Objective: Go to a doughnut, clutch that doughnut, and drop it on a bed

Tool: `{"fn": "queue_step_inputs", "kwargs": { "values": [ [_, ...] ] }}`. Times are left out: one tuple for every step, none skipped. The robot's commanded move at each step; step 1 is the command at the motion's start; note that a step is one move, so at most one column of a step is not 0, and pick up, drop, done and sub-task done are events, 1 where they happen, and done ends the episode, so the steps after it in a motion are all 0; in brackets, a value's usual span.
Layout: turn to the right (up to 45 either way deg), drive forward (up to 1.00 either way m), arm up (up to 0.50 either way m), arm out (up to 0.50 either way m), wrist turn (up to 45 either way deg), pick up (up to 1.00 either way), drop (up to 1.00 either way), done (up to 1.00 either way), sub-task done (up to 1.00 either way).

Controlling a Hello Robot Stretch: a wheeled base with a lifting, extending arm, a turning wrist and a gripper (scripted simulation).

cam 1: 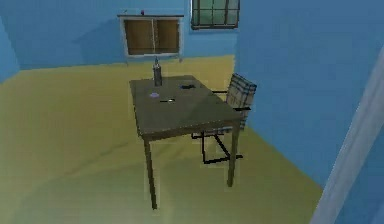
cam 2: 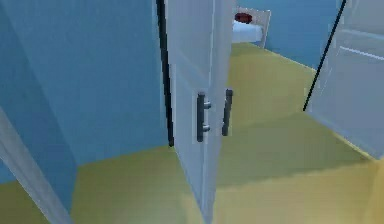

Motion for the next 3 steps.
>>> {"fn": "queue_step_inputs", "kwargs": {
  "values": [
    [0.0, 0.75, 0.00, 0.00, 0.0, 0.00, 0.00, 0.00, 0.00],
    [-45.0, 0.00, 0.00, 0.00, 0.0, 0.00, 0.00, 0.00, 0.00],
    [-45.0, 0.00, 0.00, 0.00, 0.0, 0.00, 0.00, 0.00, 0.00]
  ]
}}
